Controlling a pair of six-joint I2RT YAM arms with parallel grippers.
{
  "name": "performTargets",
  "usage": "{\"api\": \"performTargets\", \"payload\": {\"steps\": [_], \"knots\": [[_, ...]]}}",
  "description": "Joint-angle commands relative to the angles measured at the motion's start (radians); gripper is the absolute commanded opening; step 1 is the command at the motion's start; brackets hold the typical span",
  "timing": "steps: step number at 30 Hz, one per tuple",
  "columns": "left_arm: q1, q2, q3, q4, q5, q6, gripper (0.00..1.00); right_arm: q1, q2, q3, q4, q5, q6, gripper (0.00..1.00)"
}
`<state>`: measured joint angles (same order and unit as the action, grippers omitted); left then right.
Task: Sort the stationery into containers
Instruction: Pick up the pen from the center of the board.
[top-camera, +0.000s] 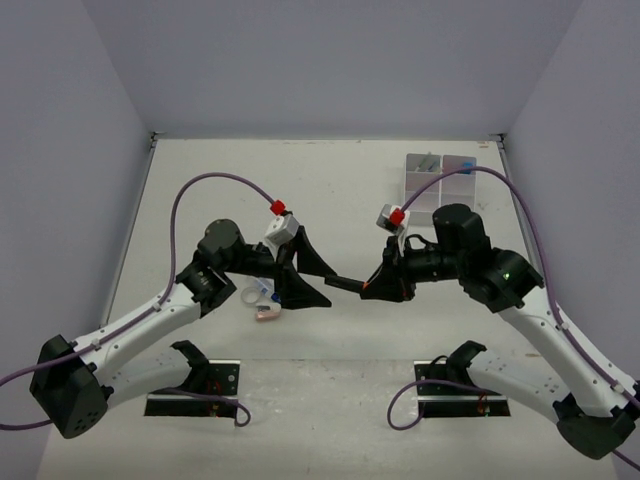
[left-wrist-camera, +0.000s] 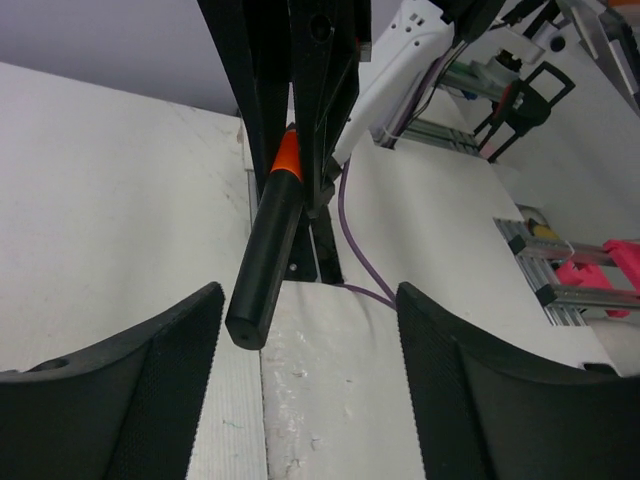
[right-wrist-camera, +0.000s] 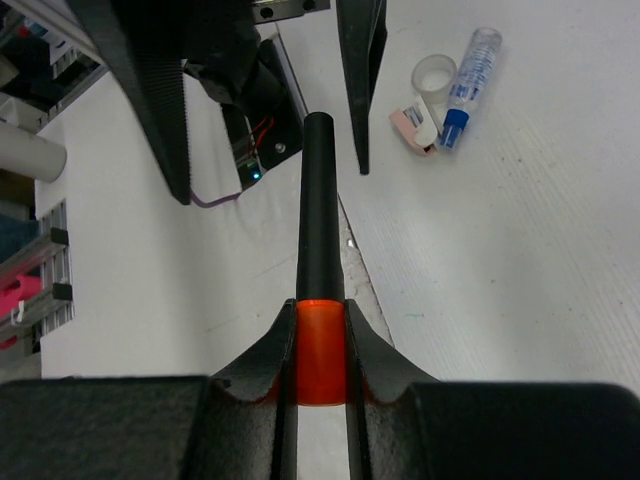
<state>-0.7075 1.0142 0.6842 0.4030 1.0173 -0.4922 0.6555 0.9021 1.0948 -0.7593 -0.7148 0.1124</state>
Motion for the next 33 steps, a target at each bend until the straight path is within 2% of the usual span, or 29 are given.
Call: {"api": "performTargets", "payload": {"steps": [1,4,5,7,12,13,15,16,18,20,22,23,27,33], "knots": [[-0.013,0.018,0.05,0.044,0.014,0.021,0.63,0.001,0.02,0.058,0.057,-0.104,-0.028,0.0],[-0.013,0.034,0.077,0.005,-0.008,0.038,0.6,0.001,0.034,0.071,0.063,-0.112,-0.025,0.0],[-0.014,0.037,0.08,0.007,-0.01,0.038,0.53,0.001,0.037,0.071,0.067,-0.105,-0.025,0.0],[-0.017,0.039,0.08,0.02,-0.024,0.028,0.28,0.001,0.045,0.078,0.077,-0.111,-0.025,0.0],[-0.02,0.039,0.089,0.015,-0.062,0.018,0.0,0.001,0.069,0.084,0.094,-0.115,-0.021,0.0],[-0.02,0.038,0.094,0.007,-0.077,0.015,0.0,0.001,0.069,0.08,0.103,-0.11,-0.016,0.03],[-0.02,0.027,0.096,-0.001,-0.109,0.004,0.0,0.0,0.057,0.063,0.152,-0.085,0.012,0.27],[-0.02,0.022,0.095,-0.003,-0.13,-0.004,0.0,0.0,0.047,0.049,0.178,-0.068,0.034,0.31],[-0.02,0.001,0.054,0.079,-0.209,-0.065,0.0,0.0,0.012,-0.002,0.312,-0.042,0.105,0.3],[-0.02,-0.025,0.013,0.15,-0.27,-0.158,0.0,0.0,-0.023,-0.088,0.453,0.015,0.247,0.43],[-0.02,-0.042,-0.038,0.253,-0.331,-0.23,0.0,0.0,-0.06,-0.148,0.564,0.039,0.337,0.45],[-0.021,-0.05,-0.082,0.35,-0.376,-0.28,0.0,0.0,-0.089,-0.18,0.66,0.064,0.388,0.52],[-0.032,-0.064,-0.151,0.501,-0.472,-0.4,0.0,0.0,-0.161,-0.269,0.853,0.181,0.523,0.49],[-0.049,-0.074,-0.163,0.557,-0.507,-0.476,0.0,0.0,-0.19,-0.279,0.907,0.276,0.57,0.54]]}}
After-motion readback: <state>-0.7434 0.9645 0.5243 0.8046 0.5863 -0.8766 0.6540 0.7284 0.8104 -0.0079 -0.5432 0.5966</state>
